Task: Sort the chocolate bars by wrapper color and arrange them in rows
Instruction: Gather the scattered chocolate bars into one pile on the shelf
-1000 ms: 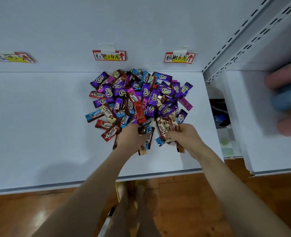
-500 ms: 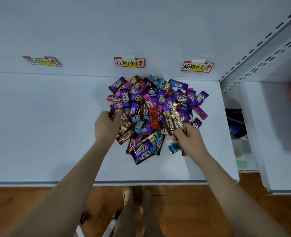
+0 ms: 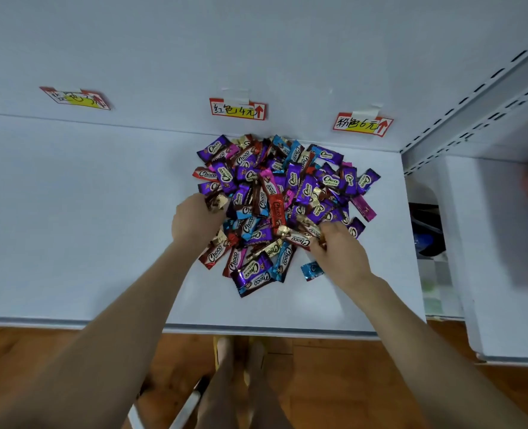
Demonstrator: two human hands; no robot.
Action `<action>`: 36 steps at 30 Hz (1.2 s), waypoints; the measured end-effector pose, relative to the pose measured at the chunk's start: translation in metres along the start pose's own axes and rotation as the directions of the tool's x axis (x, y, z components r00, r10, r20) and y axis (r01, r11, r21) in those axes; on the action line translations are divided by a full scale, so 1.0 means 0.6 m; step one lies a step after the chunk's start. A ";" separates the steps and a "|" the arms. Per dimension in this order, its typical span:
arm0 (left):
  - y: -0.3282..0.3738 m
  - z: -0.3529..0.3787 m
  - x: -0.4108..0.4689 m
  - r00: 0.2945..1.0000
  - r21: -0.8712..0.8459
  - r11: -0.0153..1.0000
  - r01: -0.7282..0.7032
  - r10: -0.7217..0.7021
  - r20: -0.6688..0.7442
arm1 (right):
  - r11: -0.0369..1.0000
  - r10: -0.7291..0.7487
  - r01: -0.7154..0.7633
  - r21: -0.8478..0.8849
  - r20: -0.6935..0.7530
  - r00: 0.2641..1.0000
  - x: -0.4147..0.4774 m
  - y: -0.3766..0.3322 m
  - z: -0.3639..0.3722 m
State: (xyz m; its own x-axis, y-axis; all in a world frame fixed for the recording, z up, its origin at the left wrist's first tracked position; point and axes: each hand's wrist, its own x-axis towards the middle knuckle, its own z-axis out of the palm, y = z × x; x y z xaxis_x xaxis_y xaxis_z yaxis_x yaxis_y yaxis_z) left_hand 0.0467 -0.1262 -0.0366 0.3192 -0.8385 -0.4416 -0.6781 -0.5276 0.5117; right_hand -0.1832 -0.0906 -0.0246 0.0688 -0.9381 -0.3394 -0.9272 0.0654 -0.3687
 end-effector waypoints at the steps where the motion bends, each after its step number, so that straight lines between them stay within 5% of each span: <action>1: 0.000 -0.003 -0.007 1.000 -0.029 0.999 -0.023 0.022 -0.017 | 0.998 0.007 -0.006 -0.068 0.025 1.000 0.002 -0.005 0.003; 8: 0.004 -0.001 -0.071 0.976 -0.114 0.978 -0.175 0.188 0.115 | 0.982 0.044 -0.015 -0.187 0.153 0.987 0.008 -0.024 0.005; 15: 0.028 0.041 -0.079 0.923 0.188 0.926 -0.327 0.269 0.277 | 0.985 0.071 -0.047 -0.167 0.136 0.988 0.014 -0.018 0.003; 22: 0.057 0.068 -0.072 0.913 0.437 0.816 -0.378 0.249 0.324 | 0.947 0.143 -0.147 0.286 0.035 0.989 -0.007 0.019 -0.006; 25: 0.061 0.073 -0.072 0.900 0.464 0.783 -0.414 0.277 0.336 | 0.937 0.133 -0.142 0.320 0.049 0.990 -0.009 0.016 -0.003; 32: 0.058 0.064 -0.068 0.911 0.348 0.865 -0.362 0.250 0.327 | 0.983 0.122 -0.136 0.121 0.117 0.986 0.001 -0.013 0.033; 36: 0.047 0.041 -0.065 0.946 0.049 0.975 -0.219 0.199 0.257 | 0.980 0.124 -0.147 0.136 0.160 0.979 0.009 -0.018 0.031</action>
State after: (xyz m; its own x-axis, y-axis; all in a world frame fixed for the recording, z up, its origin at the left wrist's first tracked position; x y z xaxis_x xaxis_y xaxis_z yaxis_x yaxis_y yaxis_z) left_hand -0.0010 -0.1053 -0.0228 -0.0033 -0.8631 -0.5050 -0.7632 -0.3241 0.5590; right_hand -0.1660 -0.0902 -0.0389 0.0109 -0.8561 -0.5167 -0.8687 0.2478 -0.4288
